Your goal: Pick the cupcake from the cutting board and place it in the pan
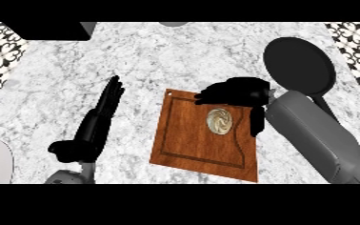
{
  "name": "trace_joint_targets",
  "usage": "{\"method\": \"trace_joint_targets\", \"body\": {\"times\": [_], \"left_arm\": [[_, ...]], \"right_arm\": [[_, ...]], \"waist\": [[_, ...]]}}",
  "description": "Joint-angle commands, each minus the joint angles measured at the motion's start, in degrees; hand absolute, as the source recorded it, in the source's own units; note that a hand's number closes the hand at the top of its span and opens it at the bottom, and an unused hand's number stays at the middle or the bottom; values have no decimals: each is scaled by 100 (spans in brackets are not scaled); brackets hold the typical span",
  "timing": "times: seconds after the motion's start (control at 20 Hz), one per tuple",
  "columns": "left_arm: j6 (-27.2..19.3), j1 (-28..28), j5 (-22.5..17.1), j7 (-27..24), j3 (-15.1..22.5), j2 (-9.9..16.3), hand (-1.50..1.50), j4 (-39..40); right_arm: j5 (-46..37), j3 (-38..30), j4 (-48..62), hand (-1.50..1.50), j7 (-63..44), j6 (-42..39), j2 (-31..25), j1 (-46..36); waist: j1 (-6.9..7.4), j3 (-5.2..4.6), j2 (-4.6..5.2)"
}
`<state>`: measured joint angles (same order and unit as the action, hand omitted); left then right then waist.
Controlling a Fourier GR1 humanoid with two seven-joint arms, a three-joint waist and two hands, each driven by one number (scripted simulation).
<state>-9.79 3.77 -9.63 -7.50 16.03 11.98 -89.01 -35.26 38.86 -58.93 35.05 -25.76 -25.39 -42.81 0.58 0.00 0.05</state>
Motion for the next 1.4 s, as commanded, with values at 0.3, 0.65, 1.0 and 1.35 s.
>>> {"method": "trace_joint_targets", "body": {"times": [0.3,0.65,1.0,1.35], "left_arm": [[132,-102,268,15,-82,-337,0,-23],[192,-239,320,351,-265,-289,0,-423],[407,-129,479,10,-384,-452,0,-41],[374,103,511,444,-517,-464,0,-158]], "right_arm": [[-1042,-493,464,-150,169,26,510,278],[-1407,-779,1049,-150,457,280,848,430],[-1912,-1113,1951,-150,758,581,1347,123],[-2546,-779,2315,150,520,547,1683,-30]], "waist": [[-25,0,-3],[-9,1,-1],[-5,1,7],[2,1,9]]}}
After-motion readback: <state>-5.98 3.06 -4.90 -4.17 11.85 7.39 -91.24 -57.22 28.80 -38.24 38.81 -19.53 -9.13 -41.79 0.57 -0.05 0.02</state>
